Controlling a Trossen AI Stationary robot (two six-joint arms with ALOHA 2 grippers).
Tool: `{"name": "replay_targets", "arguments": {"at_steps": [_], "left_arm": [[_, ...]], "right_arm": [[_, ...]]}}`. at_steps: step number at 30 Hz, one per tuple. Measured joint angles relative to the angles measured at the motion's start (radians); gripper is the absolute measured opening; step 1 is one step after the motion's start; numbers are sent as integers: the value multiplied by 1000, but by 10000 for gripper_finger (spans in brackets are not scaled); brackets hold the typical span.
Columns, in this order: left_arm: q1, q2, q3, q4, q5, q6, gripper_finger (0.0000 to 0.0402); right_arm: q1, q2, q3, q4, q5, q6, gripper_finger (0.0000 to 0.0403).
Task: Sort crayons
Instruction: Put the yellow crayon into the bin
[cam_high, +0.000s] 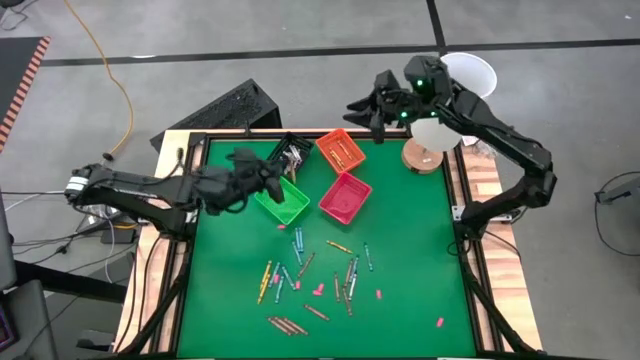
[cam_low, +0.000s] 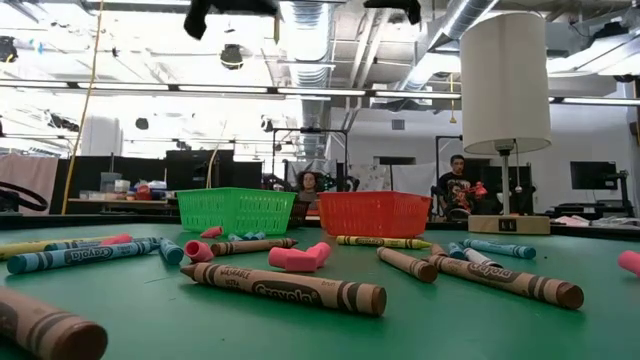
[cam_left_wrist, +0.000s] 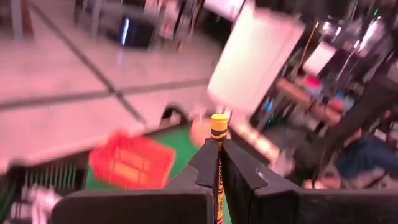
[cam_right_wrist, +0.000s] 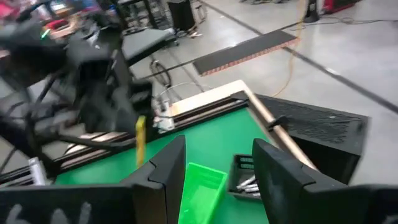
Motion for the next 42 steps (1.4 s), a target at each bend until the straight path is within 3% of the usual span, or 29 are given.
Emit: {"name": "replay_targets", "arguments": {"at_steps": [8, 19, 24, 42], "left_arm": [[79, -32, 0, 220, 91, 177, 0], [120, -31, 0, 224, 152, 182, 0], [120, -30, 0, 223, 164, 198, 0], [119, -30, 0, 227, 165, 194, 0]], "right_arm": [[117, 92, -14, 53, -2, 7, 179], [182, 218, -14, 248, -33, 78, 179], [191, 270, -13, 312, -101, 119, 179], [209, 289, -13, 366, -110, 129, 179]]}}
